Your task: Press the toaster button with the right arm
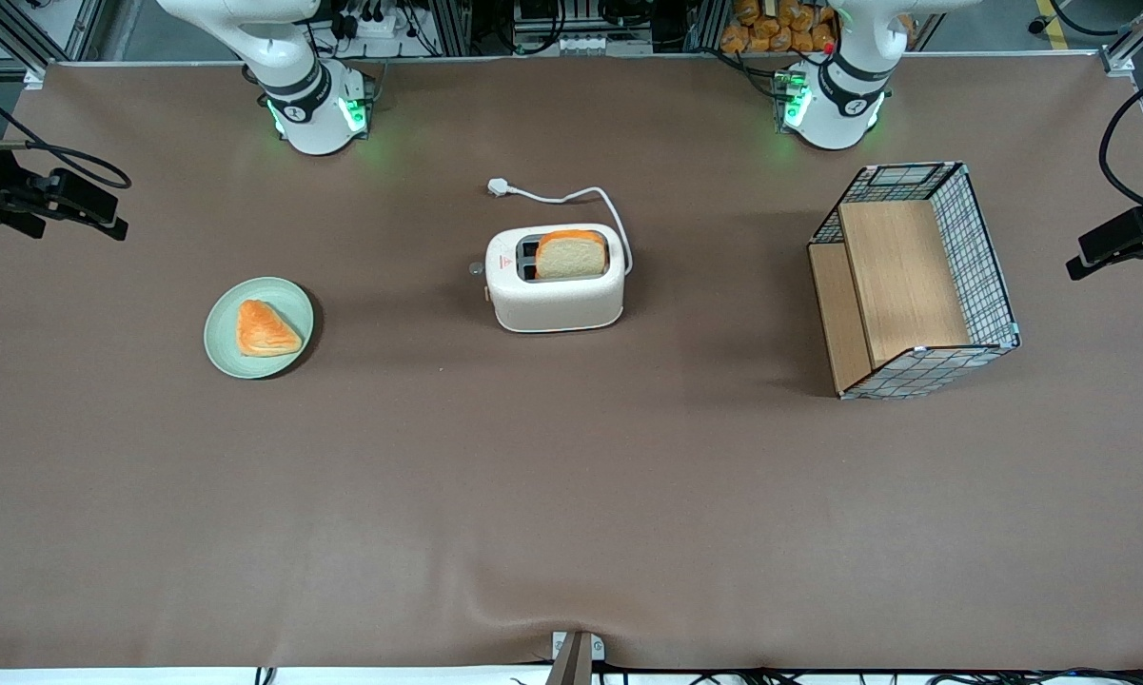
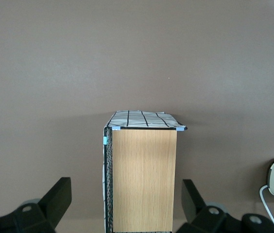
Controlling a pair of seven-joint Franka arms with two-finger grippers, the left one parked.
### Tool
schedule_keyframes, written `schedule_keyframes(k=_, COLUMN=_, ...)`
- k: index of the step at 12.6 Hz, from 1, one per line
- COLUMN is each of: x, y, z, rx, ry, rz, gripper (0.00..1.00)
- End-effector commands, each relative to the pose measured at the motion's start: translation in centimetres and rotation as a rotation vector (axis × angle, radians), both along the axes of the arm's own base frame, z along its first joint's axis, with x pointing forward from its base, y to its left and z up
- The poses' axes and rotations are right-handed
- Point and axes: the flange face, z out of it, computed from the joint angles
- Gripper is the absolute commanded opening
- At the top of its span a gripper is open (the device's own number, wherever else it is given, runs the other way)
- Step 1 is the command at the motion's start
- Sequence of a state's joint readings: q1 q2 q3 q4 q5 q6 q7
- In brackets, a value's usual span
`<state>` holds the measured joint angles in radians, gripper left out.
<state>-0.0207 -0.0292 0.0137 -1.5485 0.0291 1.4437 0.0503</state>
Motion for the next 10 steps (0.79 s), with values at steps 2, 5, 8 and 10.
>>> schedule_keyframes(k=2, x=-0.74, y=-0.36, z=-0.06, rx=-0.027, ry=0.002, rz=-0.024, gripper=1.00)
schedule_keyframes(k=5, x=-0.21, y=-0.36, z=0.33, rx=-0.027, ry=-0.046, rz=-0.026, gripper=1.00)
schedule_keyframes(k=8, x=0.14, y=-0.37, z=0.49, rx=-0.027, ry=-0.072, rz=-0.026, gripper=1.00)
schedule_keyframes(k=10, x=0.17, y=-0.37, z=0.40, rx=-0.027, ry=-0.069, rz=-0.026, gripper=1.00)
